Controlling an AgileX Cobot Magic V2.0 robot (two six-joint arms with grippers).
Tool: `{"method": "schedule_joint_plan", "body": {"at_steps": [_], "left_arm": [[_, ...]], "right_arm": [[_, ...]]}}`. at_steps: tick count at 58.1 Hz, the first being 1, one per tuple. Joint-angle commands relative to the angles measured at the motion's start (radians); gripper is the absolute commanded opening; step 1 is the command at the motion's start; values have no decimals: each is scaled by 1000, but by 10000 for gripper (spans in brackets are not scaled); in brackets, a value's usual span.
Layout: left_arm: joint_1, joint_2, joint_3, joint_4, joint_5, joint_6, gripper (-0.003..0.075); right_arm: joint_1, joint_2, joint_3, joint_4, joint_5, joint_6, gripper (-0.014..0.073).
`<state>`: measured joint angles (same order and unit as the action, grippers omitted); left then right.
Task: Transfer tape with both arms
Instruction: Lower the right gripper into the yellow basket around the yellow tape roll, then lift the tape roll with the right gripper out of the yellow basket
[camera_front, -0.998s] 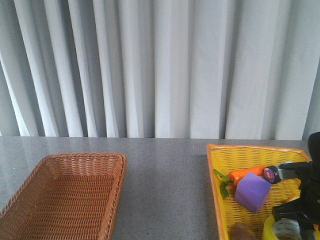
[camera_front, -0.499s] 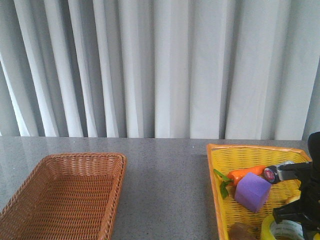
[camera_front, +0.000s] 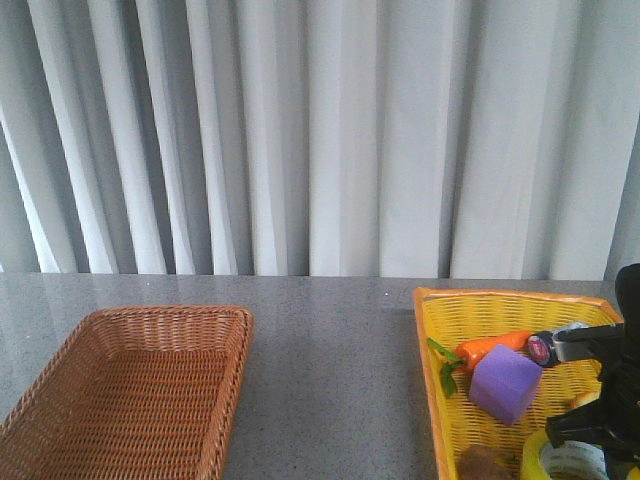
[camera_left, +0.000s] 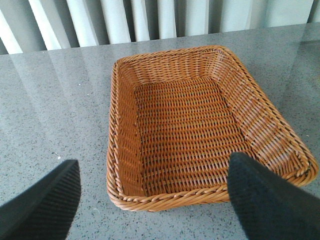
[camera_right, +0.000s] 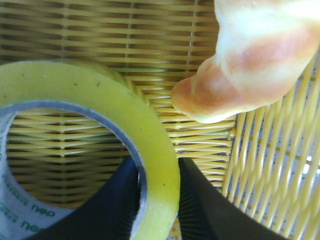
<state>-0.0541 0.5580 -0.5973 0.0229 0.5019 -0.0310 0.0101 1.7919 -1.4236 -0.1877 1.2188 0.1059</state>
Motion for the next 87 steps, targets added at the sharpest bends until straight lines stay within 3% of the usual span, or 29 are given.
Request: {"method": "schedule_joint_plan", "body": {"at_steps": [1, 15, 30, 39, 49, 66, 77, 87], "left_arm": [[-4, 7, -33, -1, -78, 0, 588], [-4, 7, -33, -1, -78, 0, 588], [-4, 7, -33, -1, -78, 0, 588], [-4, 7, -33, -1, -78, 0, 588], [-4, 7, -33, -1, -78, 0, 588], [-4, 7, -33, -1, -78, 0, 588], [-4, 7, -33, -1, -78, 0, 588], [-4, 7, -33, -1, -78, 0, 588]], "right_arm": [[-5, -56, -30, -19, -2, -22, 81], [-3, -167, -112, 40, 4, -65, 87], [-2, -218, -348, 355, 51, -221, 101], [18, -218, -388, 520, 1, -293, 104], [170, -181, -388, 459, -56, -298, 110], [425, -15, -388, 188, -167, -185, 120], [487, 92, -388, 64, -220, -139, 123], [487, 158, -388, 57, -248, -143, 133]]}}
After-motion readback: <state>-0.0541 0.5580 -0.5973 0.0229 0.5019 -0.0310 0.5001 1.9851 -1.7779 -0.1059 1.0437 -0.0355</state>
